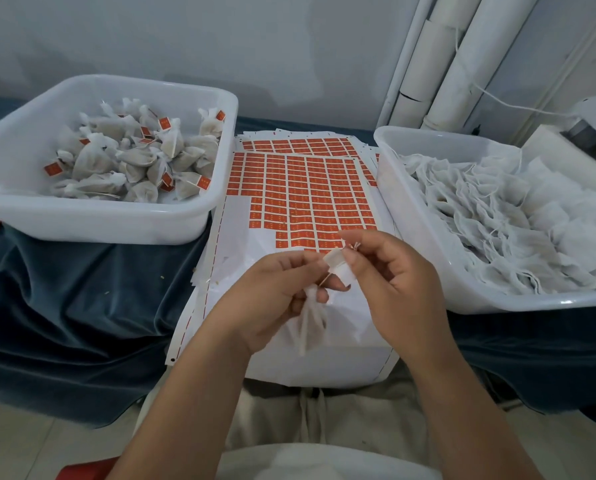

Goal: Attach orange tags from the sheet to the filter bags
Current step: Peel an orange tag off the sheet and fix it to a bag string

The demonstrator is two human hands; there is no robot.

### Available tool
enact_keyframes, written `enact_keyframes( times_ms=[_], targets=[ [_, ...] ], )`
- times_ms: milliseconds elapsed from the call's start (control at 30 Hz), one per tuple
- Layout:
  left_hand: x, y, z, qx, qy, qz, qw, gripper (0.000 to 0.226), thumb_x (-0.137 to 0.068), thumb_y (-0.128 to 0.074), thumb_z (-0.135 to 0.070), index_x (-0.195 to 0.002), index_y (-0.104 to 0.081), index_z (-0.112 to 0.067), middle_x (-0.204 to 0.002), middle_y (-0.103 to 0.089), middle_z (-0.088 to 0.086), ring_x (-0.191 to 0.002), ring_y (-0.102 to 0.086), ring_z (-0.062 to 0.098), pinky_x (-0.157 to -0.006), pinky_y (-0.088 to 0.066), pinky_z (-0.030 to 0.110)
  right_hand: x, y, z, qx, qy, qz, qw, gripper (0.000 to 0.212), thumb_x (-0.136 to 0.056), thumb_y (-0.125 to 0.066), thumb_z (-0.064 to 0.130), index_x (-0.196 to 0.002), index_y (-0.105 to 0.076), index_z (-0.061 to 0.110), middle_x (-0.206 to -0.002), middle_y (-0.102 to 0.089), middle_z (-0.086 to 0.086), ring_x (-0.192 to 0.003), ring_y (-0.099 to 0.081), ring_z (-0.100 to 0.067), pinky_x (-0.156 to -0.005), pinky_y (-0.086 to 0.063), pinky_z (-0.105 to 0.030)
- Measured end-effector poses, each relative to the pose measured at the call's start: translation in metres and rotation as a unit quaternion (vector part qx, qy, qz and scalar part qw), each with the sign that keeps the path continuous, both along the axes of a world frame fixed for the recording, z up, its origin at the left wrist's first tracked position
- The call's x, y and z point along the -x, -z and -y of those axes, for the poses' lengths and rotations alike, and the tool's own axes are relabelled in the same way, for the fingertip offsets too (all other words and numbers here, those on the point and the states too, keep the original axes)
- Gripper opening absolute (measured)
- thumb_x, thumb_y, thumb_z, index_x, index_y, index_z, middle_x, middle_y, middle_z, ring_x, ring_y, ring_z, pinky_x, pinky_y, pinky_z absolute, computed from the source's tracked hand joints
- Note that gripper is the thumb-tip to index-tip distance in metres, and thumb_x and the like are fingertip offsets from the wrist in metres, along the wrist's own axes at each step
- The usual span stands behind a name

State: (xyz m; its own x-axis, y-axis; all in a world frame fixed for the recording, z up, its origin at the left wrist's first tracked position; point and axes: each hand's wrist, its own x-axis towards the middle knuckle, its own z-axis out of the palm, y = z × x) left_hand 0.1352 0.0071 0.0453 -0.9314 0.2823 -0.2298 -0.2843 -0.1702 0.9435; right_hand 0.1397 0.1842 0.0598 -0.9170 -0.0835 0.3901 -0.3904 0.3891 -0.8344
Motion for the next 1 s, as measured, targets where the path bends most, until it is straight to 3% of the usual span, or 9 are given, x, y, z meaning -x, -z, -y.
enact_keyframes(
  times_ms=[100, 233, 367, 533, 700, 867, 1000],
  targets=[
    [0.0, 0.001, 0.002, -0.033, 0.044, 0.025, 0.998, 0.03, -0.105, -0.058, -0.022, -0.089, -0.083, -0.02, -0.103, -0.079, 0.012, -0.067, -0.064, 0.006, -0.065, -0.053, 0.018, -0.002, 0.003, 0.001, -0.001, -0.003, -0.02, 1.0, 0.028, -0.103, -0.066, 0.018, -0.113, -0.069, 0.044, -0.107, -0.072, 0.032, -0.104, -0.068, 0.005, -0.082, -0.05, -0.006],
    [0.001, 0.003, 0.003, -0.064, 0.063, 0.039, 0.995, 0.026, -0.098, -0.065, -0.032, -0.094, -0.084, -0.015, -0.102, -0.079, 0.014, -0.064, -0.063, 0.006, -0.074, -0.054, 0.018, -0.002, 0.003, -0.003, -0.013, -0.019, -0.032, 0.999, 0.028, -0.102, -0.067, 0.018, -0.11, -0.068, 0.044, -0.104, -0.072, 0.029, -0.102, -0.069, 0.002, -0.08, -0.05, -0.006],
    [-0.001, 0.0, 0.001, -0.074, 0.07, 0.039, 0.994, 0.033, -0.081, -0.076, -0.05, -0.087, -0.084, -0.019, -0.098, -0.08, 0.011, -0.063, -0.06, 0.006, -0.071, -0.054, 0.015, -0.001, -0.001, -0.004, 0.004, -0.04, -0.025, 0.999, 0.029, -0.099, -0.069, 0.018, -0.108, -0.068, 0.046, -0.101, -0.074, 0.023, -0.098, -0.073, -0.005, -0.077, -0.053, -0.009],
    [-0.002, -0.002, -0.001, -0.044, 0.056, 0.011, 0.997, 0.024, -0.074, -0.079, -0.044, -0.081, -0.085, -0.021, -0.088, -0.078, 0.002, -0.076, -0.071, 0.005, -0.062, -0.05, 0.015, -0.001, -0.005, -0.004, 0.059, -0.065, 0.035, 0.995, 0.025, -0.096, -0.072, 0.022, -0.106, -0.069, 0.044, -0.097, -0.078, 0.018, -0.091, -0.075, -0.006, -0.071, -0.055, -0.012],
    [0.0, -0.002, 0.0, -0.014, 0.06, 0.0, 0.998, 0.027, -0.063, -0.084, -0.045, -0.077, -0.084, -0.021, -0.086, -0.077, 0.0, -0.072, -0.064, 0.003, -0.062, -0.049, 0.017, 0.0, -0.008, -0.005, 0.093, -0.087, 0.107, 0.986, 0.021, -0.096, -0.074, 0.022, -0.108, -0.07, 0.04, -0.098, -0.08, 0.012, -0.094, -0.076, -0.007, -0.07, -0.053, -0.009],
    [0.0, 0.0, 0.002, -0.016, 0.051, -0.008, 0.999, 0.024, -0.062, -0.084, -0.041, -0.076, -0.085, -0.022, -0.084, -0.077, -0.002, -0.068, -0.061, 0.001, -0.061, -0.048, 0.017, 0.0, -0.011, -0.004, 0.09, -0.093, 0.113, 0.985, 0.018, -0.099, -0.071, 0.017, -0.111, -0.07, 0.031, -0.1, -0.08, 0.013, -0.096, -0.076, -0.005, -0.069, -0.052, -0.009],
    [0.001, -0.001, 0.002, -0.007, 0.04, -0.011, 0.999, 0.028, -0.062, -0.085, -0.041, -0.082, -0.086, -0.021, -0.092, -0.081, 0.004, -0.074, -0.067, 0.002, -0.061, -0.049, 0.015, 0.001, -0.011, -0.004, 0.089, -0.103, 0.112, 0.984, 0.017, -0.099, -0.068, 0.023, -0.11, -0.07, 0.035, -0.103, -0.08, 0.013, -0.1, -0.075, -0.005, -0.074, -0.053, -0.009]
  ],
)
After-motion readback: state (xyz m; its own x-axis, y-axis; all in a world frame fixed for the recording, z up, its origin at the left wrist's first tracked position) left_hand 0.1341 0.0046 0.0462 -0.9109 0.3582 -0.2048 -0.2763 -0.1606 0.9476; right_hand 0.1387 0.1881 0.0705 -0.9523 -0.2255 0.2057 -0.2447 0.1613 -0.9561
